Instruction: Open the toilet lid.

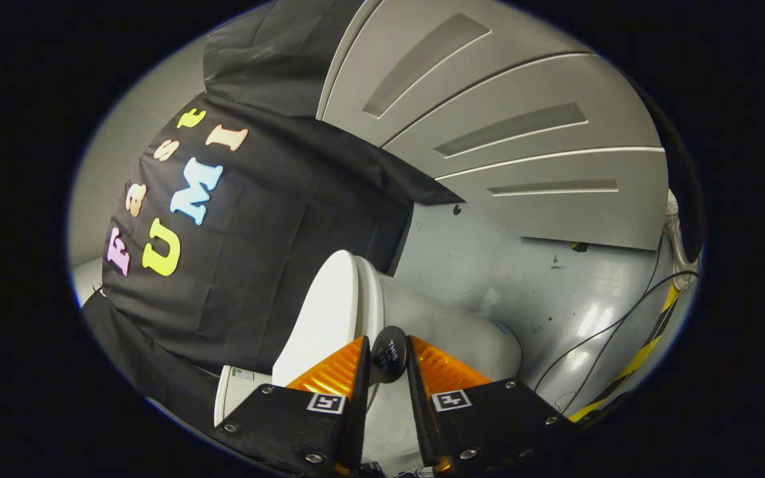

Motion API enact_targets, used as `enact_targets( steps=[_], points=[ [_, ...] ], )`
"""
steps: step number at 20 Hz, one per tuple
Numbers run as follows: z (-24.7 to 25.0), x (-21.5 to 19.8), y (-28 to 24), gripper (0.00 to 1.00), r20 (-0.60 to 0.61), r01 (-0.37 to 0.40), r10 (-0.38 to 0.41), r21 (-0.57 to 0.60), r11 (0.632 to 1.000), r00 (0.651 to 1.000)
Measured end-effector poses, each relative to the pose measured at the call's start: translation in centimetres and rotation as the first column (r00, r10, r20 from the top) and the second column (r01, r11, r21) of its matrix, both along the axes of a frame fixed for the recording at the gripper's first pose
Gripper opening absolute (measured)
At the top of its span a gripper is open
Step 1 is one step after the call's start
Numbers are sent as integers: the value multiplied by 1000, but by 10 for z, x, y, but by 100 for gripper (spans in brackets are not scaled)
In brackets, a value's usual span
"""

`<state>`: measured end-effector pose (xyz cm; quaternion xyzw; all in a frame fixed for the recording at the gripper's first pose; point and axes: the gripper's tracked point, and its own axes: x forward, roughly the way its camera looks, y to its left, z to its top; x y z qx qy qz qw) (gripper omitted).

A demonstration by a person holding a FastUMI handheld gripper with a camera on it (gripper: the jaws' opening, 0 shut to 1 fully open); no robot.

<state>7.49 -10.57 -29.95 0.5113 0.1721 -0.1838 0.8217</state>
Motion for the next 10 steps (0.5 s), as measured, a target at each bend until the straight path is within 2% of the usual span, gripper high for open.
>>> enact_targets(
  steps=[7,10],
  points=[
    [8,-2,0,16,29,28,-29,54,998,999],
    [10,-1,-1,4,32,36,-39,71,997,999]
  ],
)
